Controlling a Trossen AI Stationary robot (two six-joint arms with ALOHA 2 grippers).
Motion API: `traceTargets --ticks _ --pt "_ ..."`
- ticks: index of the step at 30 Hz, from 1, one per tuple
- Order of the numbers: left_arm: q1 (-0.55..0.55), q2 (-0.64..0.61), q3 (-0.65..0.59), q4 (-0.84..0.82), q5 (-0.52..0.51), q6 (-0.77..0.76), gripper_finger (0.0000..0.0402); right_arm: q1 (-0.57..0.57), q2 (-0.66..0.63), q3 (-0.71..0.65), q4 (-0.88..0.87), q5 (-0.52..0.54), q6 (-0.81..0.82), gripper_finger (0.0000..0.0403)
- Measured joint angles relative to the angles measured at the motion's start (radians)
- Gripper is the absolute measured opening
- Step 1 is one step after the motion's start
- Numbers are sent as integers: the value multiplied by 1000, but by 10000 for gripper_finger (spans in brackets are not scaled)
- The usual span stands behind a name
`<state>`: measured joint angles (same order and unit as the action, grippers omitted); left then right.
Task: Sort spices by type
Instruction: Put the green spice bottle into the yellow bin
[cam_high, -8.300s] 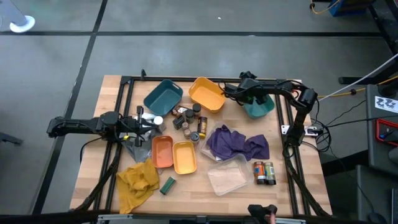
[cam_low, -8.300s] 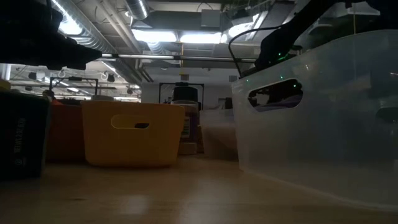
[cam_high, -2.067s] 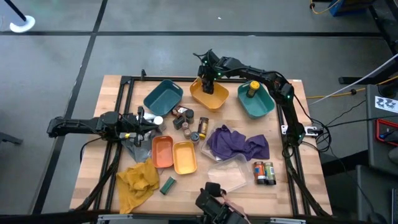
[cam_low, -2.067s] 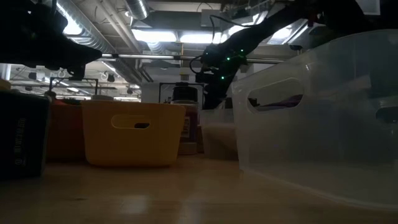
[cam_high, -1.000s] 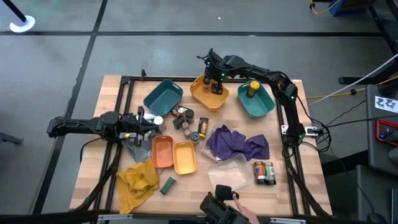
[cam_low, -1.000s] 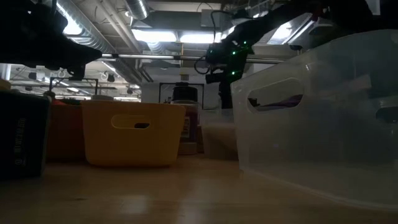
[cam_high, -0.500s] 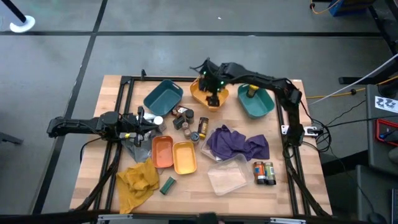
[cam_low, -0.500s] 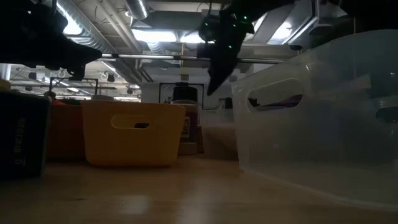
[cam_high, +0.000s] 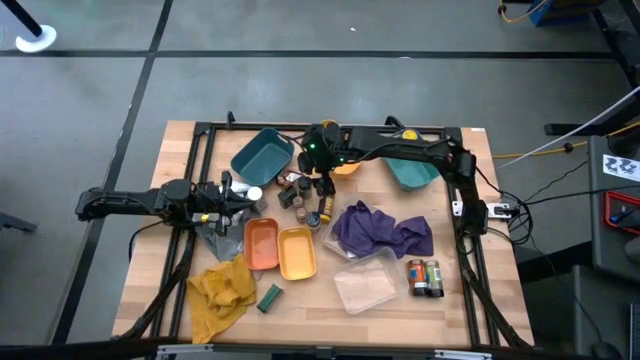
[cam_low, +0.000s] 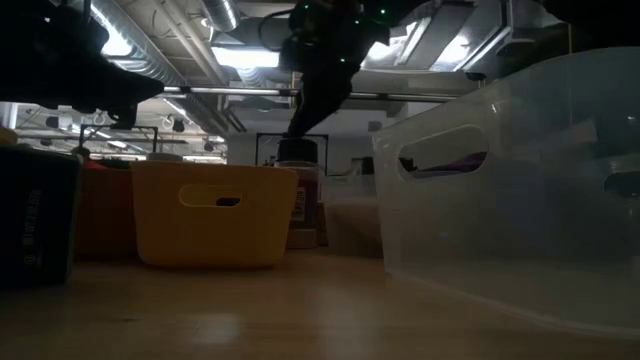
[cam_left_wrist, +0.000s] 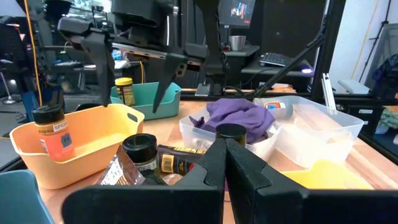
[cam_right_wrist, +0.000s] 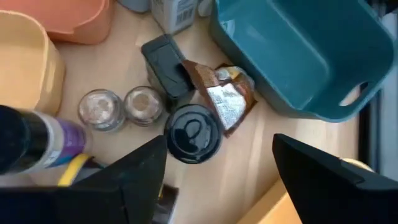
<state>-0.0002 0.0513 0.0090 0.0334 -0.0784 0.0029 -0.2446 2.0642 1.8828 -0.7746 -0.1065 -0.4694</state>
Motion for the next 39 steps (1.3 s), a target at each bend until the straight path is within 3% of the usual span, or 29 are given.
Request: traceTargets --ticks 14,39 --pt "0 1 0 -2 0 -3 0 3 92 0 50 -149 76 292" --pt "0 1 0 0 0 -4 0 4 104 0 59 -115 98 264"
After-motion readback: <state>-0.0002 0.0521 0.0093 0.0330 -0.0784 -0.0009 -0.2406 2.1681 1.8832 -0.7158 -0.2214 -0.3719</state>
